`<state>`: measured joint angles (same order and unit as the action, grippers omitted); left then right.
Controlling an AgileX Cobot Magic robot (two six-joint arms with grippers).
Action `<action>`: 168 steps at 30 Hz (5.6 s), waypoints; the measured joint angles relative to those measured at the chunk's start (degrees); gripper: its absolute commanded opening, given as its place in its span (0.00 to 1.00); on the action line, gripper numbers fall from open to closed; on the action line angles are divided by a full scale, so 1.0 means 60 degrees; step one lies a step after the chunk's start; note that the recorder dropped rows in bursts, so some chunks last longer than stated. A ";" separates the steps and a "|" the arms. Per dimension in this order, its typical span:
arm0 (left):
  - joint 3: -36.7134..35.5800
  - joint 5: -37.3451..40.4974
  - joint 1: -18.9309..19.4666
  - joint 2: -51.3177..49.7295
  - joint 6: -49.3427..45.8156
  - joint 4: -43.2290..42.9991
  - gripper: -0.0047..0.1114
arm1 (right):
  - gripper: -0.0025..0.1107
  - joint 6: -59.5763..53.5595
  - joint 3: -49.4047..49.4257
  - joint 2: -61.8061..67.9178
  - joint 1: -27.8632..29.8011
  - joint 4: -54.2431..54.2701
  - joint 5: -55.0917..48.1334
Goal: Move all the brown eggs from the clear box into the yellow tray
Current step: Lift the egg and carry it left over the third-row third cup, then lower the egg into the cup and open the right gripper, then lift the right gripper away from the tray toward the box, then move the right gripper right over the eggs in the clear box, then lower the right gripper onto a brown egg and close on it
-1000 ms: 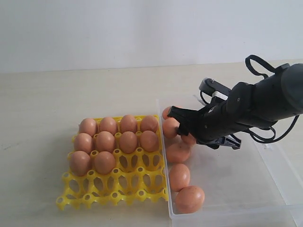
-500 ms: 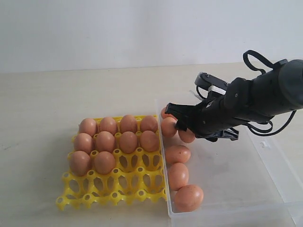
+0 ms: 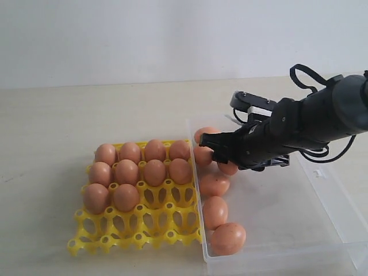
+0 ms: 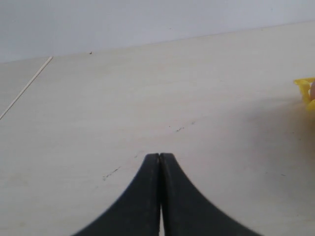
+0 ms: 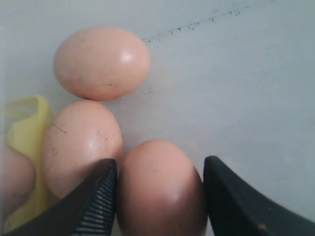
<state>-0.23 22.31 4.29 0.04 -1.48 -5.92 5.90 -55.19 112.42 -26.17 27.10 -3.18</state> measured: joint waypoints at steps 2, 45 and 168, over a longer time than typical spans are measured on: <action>0.0000 0.0000 0.0000 0.0000 0.0000 0.0000 0.04 | 0.02 -0.0217 0.0000 -0.0199 0.0000 -0.0161 -0.0019; 0.0000 0.0000 0.0000 0.0000 0.0000 0.0000 0.04 | 0.02 -0.1968 0.0864 -0.1011 -0.4449 -0.0298 0.3778; 0.0000 0.0000 0.0000 0.0000 0.0000 0.0000 0.04 | 0.49 -0.2569 -0.1886 0.0007 0.0372 0.0425 -0.2519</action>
<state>-0.23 22.31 4.29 0.04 -1.48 -5.92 -9.52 -66.51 112.46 -23.93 29.65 -18.29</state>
